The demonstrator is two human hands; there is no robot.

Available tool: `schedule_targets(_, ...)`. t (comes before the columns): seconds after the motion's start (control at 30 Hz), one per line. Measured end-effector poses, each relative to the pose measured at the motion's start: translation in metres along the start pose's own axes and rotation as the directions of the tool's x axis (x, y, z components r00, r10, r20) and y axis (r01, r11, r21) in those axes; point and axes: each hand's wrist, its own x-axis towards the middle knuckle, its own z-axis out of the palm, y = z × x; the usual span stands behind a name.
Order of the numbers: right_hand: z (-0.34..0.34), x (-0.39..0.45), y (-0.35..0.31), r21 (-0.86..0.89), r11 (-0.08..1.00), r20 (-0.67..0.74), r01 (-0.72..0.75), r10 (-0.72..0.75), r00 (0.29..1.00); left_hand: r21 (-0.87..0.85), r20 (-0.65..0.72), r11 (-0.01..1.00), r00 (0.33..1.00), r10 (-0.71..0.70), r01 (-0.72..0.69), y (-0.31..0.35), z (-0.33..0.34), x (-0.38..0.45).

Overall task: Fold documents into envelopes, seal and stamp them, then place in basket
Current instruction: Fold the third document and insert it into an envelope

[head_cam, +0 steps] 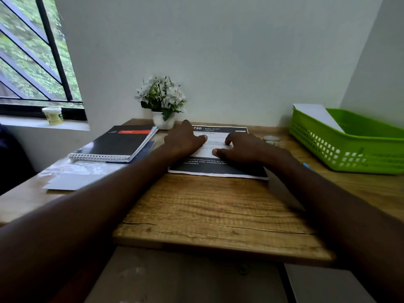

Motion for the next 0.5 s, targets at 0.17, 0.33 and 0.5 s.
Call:
schedule_targets(0.17,0.005,-0.004,0.003,-0.017,1.000,-0.065,-0.001,0.000,0.998,0.083,0.025,0.995,0.998,-0.053,0.051,0.009,0.000,0.003)
schedule_targets(0.33,0.018,-0.004,0.007,-0.017,1.000,-0.122,-0.018,0.016,0.992,0.261,0.061,0.965,0.998,-0.032,0.015,0.019,0.010,0.010)
schedule_targets(0.5,0.018,0.000,0.006,-0.021,0.999,-0.134,-0.026,0.023,0.991,0.207,0.003,0.978,1.000,-0.029,0.028,0.007,0.005,0.030)
